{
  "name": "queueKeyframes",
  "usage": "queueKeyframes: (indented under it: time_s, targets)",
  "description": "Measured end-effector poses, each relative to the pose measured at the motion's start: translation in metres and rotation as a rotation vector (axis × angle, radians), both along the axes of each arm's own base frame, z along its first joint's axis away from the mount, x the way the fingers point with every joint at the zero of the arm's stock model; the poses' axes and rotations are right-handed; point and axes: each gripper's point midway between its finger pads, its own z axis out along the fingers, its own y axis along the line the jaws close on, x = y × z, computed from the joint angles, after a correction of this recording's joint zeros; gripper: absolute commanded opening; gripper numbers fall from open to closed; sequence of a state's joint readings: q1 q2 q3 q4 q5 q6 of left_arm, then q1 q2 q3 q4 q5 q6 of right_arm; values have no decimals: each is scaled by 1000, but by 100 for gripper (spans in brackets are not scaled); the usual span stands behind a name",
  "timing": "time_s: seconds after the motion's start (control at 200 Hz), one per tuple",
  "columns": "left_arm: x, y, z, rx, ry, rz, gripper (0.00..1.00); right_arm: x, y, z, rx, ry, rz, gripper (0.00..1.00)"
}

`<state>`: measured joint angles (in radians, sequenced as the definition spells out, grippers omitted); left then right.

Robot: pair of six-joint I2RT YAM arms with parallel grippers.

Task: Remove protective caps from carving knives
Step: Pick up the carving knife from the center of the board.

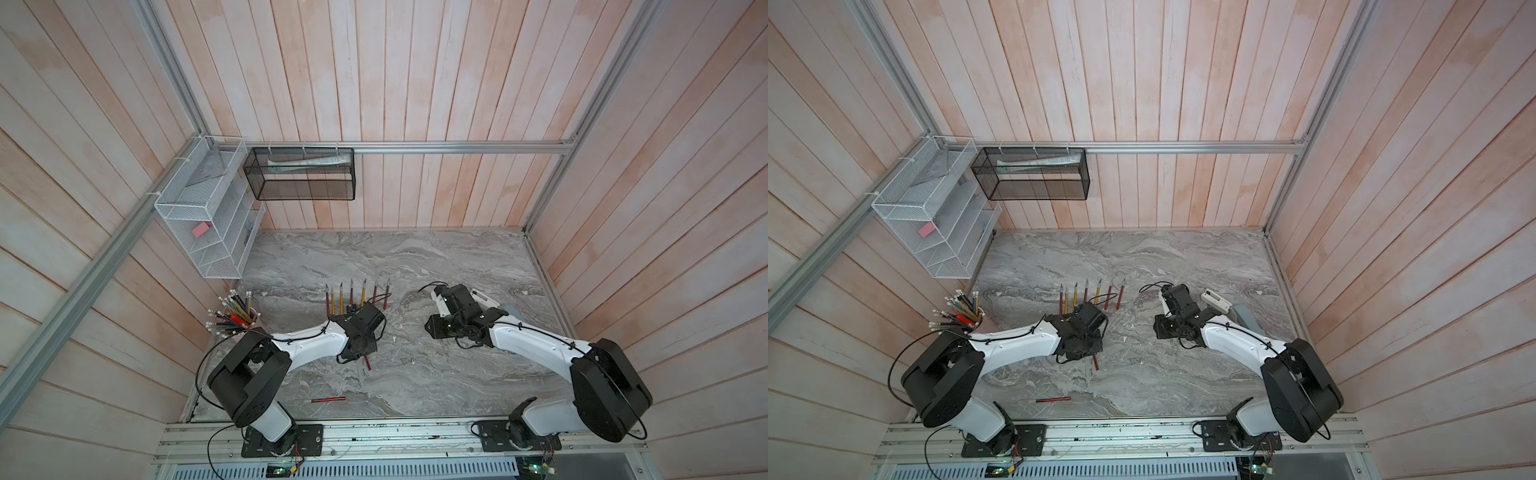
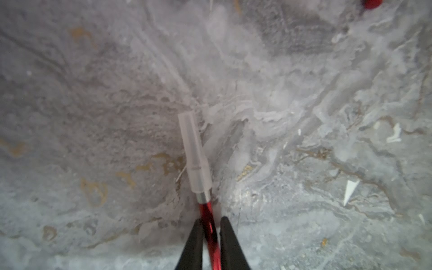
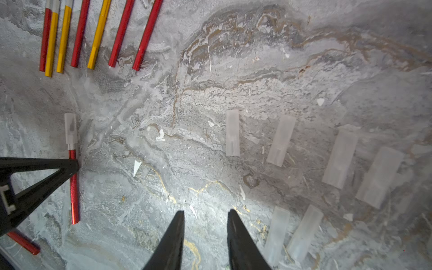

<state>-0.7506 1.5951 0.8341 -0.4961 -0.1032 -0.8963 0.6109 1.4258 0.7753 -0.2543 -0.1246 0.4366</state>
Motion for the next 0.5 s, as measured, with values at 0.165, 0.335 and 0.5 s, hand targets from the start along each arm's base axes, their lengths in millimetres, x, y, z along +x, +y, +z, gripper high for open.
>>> queueKeyframes:
  time_s: [0.165,0.335,0.5]
  targets:
    - [3,-8,0,-42,-16,-29,0,0,2,-6,0,18,3,33]
    - [1,-15,2,-76,-24,-93,0,7,10,1,105,39,11,34]
    - [-1,-27,17,-129,-56,-194,0,15,22,14,232,44,14,34]
